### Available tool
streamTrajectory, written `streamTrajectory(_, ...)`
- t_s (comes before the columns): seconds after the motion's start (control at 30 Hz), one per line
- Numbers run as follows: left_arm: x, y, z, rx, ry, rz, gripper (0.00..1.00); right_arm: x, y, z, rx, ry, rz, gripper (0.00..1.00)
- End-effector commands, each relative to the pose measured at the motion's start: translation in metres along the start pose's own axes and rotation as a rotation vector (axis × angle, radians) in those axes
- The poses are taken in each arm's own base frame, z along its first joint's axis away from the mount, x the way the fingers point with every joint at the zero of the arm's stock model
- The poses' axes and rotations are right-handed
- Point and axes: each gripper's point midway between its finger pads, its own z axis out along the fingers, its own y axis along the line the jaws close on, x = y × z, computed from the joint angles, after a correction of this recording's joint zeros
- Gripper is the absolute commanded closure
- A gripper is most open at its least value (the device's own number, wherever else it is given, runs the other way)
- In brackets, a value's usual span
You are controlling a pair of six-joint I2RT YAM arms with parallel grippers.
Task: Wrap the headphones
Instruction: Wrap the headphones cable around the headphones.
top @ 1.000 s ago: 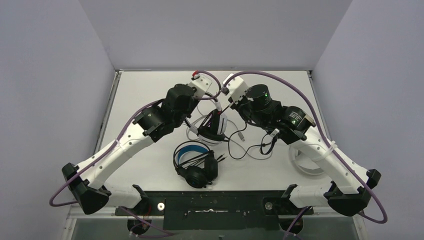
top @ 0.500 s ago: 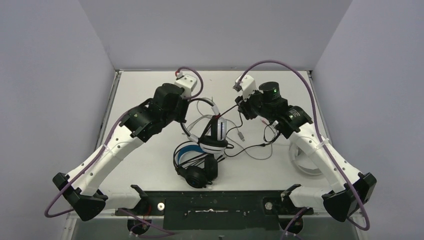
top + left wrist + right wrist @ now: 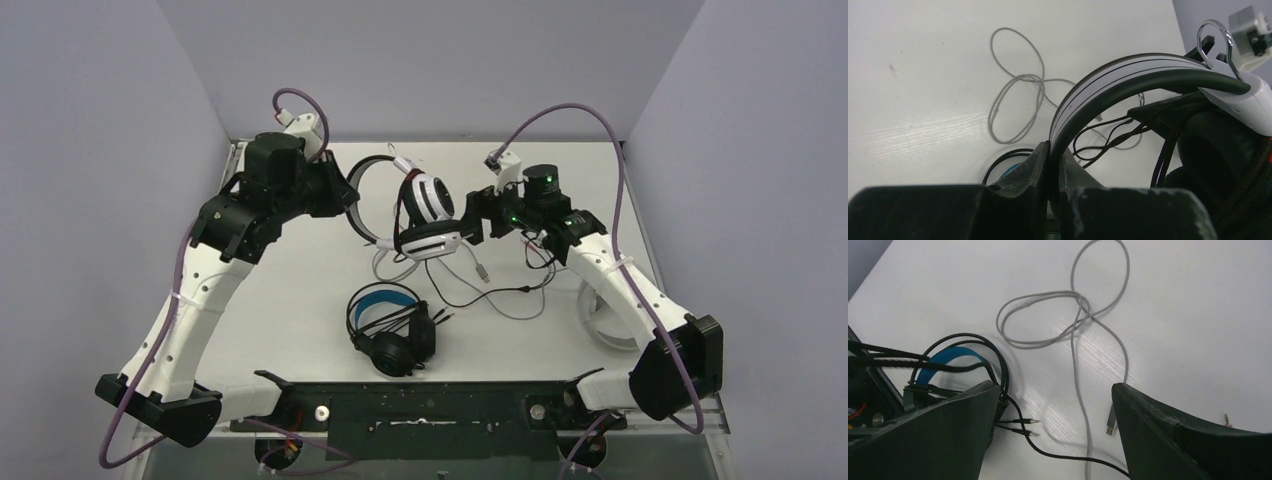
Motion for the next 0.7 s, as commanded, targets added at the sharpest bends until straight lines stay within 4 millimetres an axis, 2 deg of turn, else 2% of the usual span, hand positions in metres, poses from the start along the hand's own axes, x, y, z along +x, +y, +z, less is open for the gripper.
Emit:
streamTrajectory(0.0,-0.054,-0.028,-0.032,0.118,-0.154,-0.16,1.0,-0.018,0.007,-0.014,-0.193,-0.2,0.13,0.12)
streamTrajectory(0.17,-0.069,-0.037,-0.038,0.155,-0.183,-0.182,1.0,-0.022,0.024,-0.021,-0.314,-0.31,0.066,0.04)
streamTrajectory(0.27,-0.076,-0.041,-0.041,0.17,-0.194,-0.185,1.0,-0.029,0.025,-0.023,-0.321,-0.352,0.033,0.02)
streamTrajectory(0.4,-0.08,-0.047,-0.044,0.194,-0.199,-0.191,1.0,-0.058,0.027,-0.024,-0.344,-0.416,0.008,0.02)
streamTrajectory(0.5,-0.084,-0.048,-0.047,0.2,-0.211,-0.195,1.0,-0.087,0.045,-0.03,-0.431,-0.484,-0.023,0.03)
streamTrajectory(0.6,-0.087,-0.047,-0.049,0.195,-0.221,-0.202,1.0,-0.097,0.063,-0.03,-0.488,-0.51,-0.055,0.03)
streamTrajectory(0.67,-0.088,-0.048,-0.049,0.2,-0.221,-0.202,1.0,-0.103,0.067,-0.03,-0.487,-0.534,-0.065,0.03)
